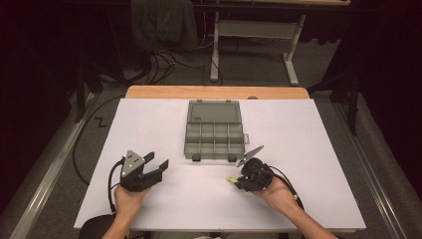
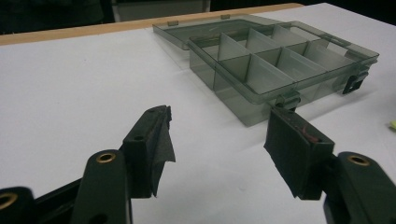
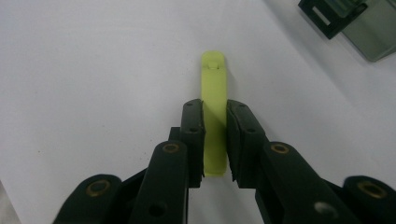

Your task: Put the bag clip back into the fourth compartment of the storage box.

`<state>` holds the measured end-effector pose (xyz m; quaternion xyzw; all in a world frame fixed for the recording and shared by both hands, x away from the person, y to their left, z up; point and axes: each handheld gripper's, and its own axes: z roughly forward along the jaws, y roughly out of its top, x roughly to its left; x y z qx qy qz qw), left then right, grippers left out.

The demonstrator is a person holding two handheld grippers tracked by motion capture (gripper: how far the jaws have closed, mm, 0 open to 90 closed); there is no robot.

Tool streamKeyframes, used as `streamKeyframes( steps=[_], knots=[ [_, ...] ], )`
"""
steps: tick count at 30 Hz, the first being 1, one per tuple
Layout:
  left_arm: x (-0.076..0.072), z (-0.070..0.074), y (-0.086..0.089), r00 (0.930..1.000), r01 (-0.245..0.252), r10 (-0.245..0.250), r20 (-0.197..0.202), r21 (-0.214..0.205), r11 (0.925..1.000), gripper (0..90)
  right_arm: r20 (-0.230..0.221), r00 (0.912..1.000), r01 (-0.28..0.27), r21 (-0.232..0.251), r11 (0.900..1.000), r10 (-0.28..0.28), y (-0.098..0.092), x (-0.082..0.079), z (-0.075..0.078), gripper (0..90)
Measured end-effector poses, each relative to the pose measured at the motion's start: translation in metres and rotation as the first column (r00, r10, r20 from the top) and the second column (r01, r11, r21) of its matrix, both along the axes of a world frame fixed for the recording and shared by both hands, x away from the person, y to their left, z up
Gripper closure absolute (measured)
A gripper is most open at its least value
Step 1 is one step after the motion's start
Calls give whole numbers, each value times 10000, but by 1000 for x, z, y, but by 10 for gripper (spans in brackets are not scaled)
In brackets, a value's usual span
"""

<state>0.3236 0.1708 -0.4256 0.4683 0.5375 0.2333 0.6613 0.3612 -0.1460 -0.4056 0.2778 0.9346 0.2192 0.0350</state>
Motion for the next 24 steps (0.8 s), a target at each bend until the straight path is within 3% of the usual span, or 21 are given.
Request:
streamKeyframes(
  steps=[24],
  knots=[
    [0,0,0,10000,-24,24,8,35,10000,399,167,9989,421,846,9955,-437,-14,10,21,800]
  ],
)
